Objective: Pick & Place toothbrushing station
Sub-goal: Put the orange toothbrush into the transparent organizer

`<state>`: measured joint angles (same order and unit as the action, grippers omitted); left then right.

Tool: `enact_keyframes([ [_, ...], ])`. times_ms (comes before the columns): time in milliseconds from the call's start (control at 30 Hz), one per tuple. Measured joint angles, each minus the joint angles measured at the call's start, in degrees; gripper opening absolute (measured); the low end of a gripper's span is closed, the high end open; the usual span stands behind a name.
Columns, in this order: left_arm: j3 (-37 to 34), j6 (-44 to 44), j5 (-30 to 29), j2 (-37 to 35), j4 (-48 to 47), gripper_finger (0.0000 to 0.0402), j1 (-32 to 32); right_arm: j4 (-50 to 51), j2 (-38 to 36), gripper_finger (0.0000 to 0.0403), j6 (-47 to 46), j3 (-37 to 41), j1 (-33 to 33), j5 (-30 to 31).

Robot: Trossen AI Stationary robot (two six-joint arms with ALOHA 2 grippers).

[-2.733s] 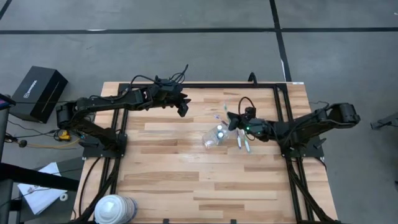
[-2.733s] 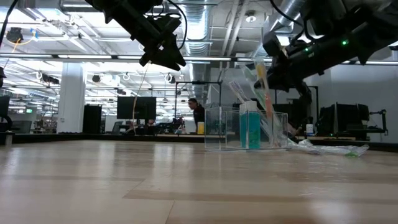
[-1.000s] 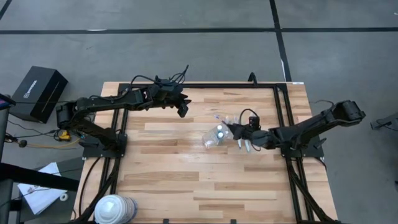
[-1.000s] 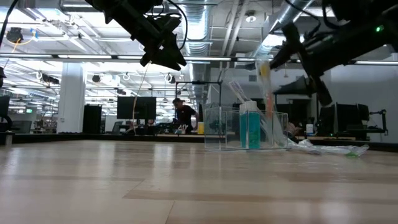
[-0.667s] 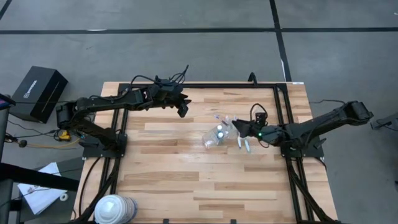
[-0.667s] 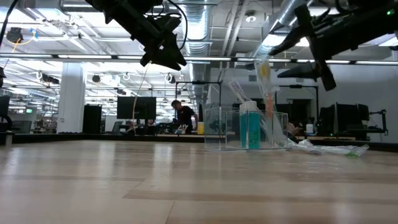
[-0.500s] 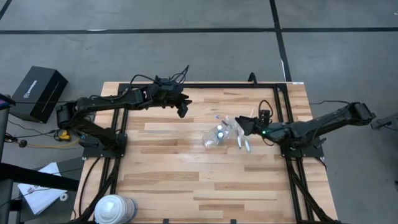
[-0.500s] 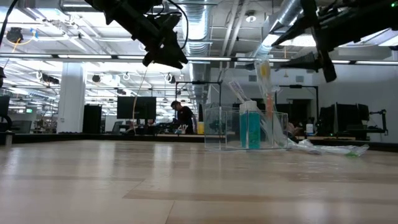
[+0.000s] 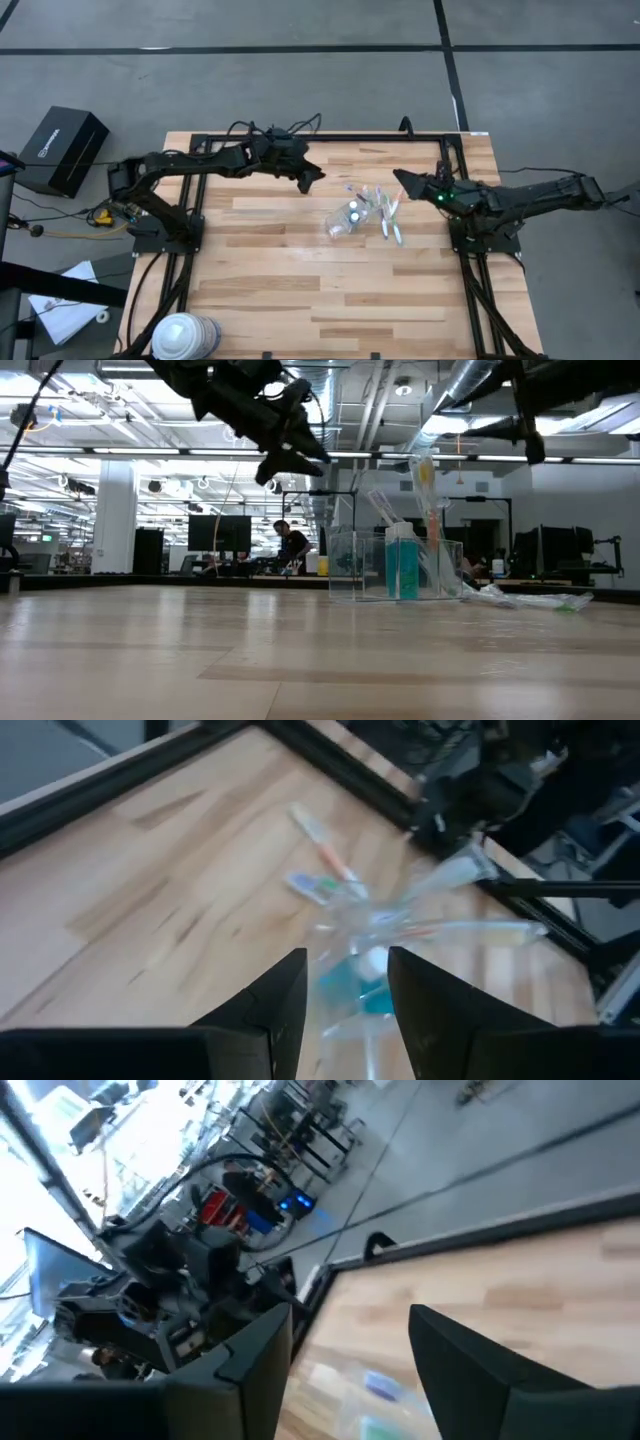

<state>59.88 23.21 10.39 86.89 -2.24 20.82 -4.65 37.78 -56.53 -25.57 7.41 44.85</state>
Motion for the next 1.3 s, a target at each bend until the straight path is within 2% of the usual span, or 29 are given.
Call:
enact_keyframes([
  [100,2.78,0.64,0.01,2.58,0.40,0.0136,-0.05,2.47,-1.10,0.0180,2.71,-2.34,-0.62,-0.33],
  [167,4.65,1.29,-0.28,4.44,0.36,0.0136,0.24,7.57,-1.22,0.0173,2.41,-4.55,-1.31,-2.19],
  [233,6.10,1.29,-0.31,6.27,0.43,0.0136,0.66,18.65,-1.20,0.0168,-2.53,-7.45,-2.33,-4.46],
  [367,7.91,1.28,-0.33,8.91,0.62,0.0136,1.02,47.26,-0.09,0.0166,-20.95,-13.76,-6.53,-8.99],
  [433,8.09,1.26,-0.31,9.31,1.88,0.0136,1.02,57.11,1.40,0.0168,-26.40,-15.84,-9.17,-13.76],
  [500,8.13,0.96,-0.40,9.36,1.99,0.0136,1.02,62.71,2.26,0.0173,-27.45,-16.36,-12.10,-17.53],
  [667,8.13,-1.82,-2.03,9.36,2.24,0.0136,1.75,60.58,3.75,0.0190,-23.96,-13.83,-20.03,-25.68],
  [833,8.13,-2.02,-2.15,8.88,2.13,0.0136,4.39,51.79,8.92,0.0199,-19.57,-9.59,-27.84,-33.22],
  [1100,7.85,-4.62,2.10,5.64,0.73,0.0136,9.79,40.69,21.62,0.0186,-11.15,-8.95,-38.87,-42.90],
  [1300,7.85,-5.32,4.69,4.48,-0.54,0.0136,14.07,36.69,32.19,0.0182,-7.45,-8.93,-43.52,-48.31],
])
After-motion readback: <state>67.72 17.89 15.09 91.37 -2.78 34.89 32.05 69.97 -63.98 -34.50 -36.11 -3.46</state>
